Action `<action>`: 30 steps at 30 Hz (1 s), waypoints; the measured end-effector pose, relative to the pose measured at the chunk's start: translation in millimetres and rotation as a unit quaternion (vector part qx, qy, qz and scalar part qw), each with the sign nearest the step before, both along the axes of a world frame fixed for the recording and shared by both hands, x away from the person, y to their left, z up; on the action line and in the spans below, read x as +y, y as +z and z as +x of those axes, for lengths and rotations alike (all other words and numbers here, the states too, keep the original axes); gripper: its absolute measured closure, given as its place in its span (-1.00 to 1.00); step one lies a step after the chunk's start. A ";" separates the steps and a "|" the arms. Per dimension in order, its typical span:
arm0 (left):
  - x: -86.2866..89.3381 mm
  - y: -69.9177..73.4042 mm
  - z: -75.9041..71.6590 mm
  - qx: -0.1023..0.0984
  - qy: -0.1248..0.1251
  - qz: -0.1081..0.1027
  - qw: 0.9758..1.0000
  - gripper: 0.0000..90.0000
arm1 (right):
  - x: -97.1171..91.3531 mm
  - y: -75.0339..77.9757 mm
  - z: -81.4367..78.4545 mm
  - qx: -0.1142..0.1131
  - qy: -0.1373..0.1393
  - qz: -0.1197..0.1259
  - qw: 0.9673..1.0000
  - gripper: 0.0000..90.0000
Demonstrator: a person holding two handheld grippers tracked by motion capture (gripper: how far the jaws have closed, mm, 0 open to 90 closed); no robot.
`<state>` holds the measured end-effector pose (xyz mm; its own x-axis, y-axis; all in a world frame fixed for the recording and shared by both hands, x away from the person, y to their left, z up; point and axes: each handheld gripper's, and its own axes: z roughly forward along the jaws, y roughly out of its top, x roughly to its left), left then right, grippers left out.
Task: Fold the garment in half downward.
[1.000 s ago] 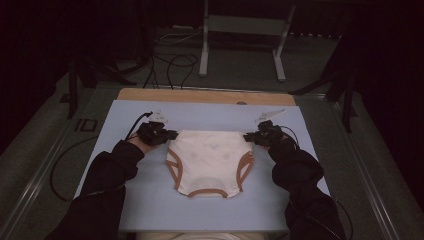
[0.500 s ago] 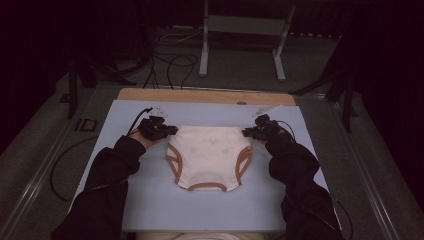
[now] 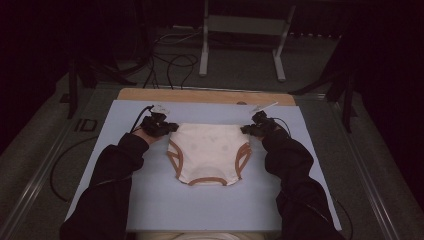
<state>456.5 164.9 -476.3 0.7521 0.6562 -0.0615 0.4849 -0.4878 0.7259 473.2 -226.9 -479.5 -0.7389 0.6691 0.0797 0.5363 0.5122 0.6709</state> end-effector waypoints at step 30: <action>-2.8 -40.9 16.7 0.053 0.047 0.018 0.997 0.79 | 7.7 -31.5 22.6 0.033 -0.026 -0.018 0.999 0.79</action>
